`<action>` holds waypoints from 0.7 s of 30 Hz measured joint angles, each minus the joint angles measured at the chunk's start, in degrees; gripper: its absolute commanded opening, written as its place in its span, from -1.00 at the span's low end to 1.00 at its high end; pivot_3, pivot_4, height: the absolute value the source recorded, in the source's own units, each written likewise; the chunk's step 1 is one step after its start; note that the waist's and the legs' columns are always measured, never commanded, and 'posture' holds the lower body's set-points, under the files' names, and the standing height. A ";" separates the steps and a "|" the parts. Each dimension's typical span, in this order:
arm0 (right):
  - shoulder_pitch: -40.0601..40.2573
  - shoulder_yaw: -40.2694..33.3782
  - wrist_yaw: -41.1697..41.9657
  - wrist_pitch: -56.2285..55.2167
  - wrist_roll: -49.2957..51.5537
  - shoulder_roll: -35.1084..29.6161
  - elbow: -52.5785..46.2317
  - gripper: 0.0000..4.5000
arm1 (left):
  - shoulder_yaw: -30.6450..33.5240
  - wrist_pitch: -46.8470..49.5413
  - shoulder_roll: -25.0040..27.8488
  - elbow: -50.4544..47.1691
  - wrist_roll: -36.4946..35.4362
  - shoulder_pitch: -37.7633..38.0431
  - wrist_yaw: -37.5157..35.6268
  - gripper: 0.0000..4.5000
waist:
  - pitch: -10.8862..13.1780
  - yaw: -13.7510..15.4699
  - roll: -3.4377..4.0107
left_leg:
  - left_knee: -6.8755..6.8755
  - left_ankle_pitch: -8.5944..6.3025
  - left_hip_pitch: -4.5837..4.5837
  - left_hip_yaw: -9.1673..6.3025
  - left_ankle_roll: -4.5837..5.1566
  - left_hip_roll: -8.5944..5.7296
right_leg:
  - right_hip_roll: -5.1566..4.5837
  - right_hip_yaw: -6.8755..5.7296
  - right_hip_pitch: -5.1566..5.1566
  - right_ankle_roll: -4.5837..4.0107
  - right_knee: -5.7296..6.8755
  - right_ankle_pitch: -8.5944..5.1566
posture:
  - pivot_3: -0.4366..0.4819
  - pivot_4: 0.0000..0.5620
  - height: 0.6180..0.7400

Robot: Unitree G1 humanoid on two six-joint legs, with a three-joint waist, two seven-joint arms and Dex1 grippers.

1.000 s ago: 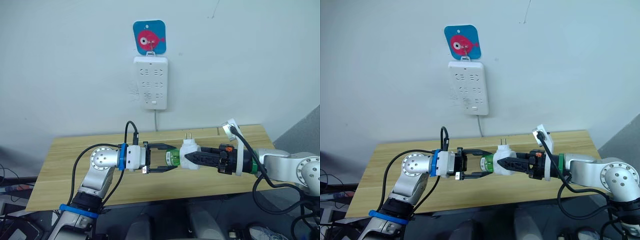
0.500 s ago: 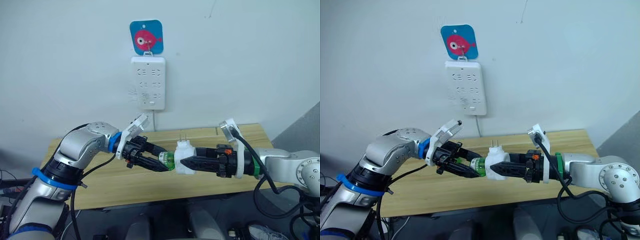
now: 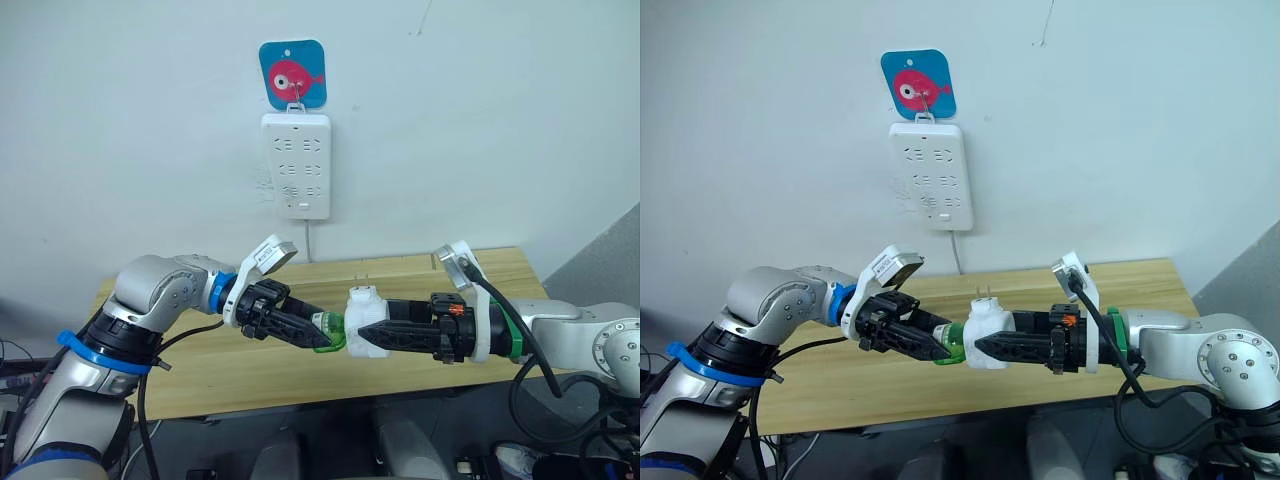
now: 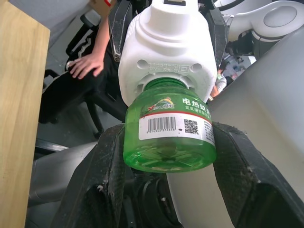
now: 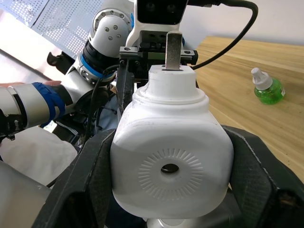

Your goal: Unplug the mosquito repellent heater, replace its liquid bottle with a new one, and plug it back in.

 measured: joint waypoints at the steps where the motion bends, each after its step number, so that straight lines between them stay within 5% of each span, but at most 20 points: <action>1: 0.00 0.00 -0.02 0.05 0.01 0.00 0.25 0.32 | 0.27 -0.92 -0.08 -0.37 0.01 0.49 0.60 0.00 | 0.00 0.08 0.00 | 0.00 0.00 0.00 0.00 0.00 -0.01 | -0.01 0.01 0.00 -0.01 0.00 0.00 | -0.39 -0.49 0.88; 2: 0.00 0.00 -0.04 0.06 0.02 0.00 0.28 0.32 | 0.59 -1.76 -0.09 -0.80 0.02 0.96 0.96 0.00 | 0.00 0.15 0.00 | 0.00 0.00 -0.01 -0.01 0.00 -0.01 | -0.01 0.02 -0.01 -0.01 0.00 0.01 | -0.39 -0.49 0.88; 8: 0.75 -0.93 -3.57 0.05 0.01 -1.17 2.80 0.32 | 2.04 -11.28 1.60 -0.73 6.82 5.19 2.60 0.88 | 0.00 0.32 0.00 | 0.00 0.00 0.02 0.07 0.00 -0.03 | -0.03 0.10 -0.02 -0.03 0.00 0.02 | -0.40 -0.48 0.88; 14: 1.02 -0.94 -5.04 -0.02 0.51 -1.01 3.07 0.32 | 2.24 -29.65 1.49 -0.82 16.05 10.34 1.81 0.88 | 0.00 0.45 0.00 | -0.01 0.00 -0.02 0.08 0.00 -0.03 | -0.21 0.15 -0.03 -0.05 -0.05 0.03 | -0.41 -0.48 0.88; 21: 1.18 -1.53 -6.15 -0.33 0.80 -0.16 3.48 0.32 | 6.35 -73.60 -13.05 6.72 29.27 16.48 7.98 0.88 | -0.01 1.31 -0.01 | 0.02 0.00 -0.06 0.10 0.00 -0.05 | -0.42 0.21 0.01 -0.08 -0.10 0.07 | -0.41 -0.49 0.88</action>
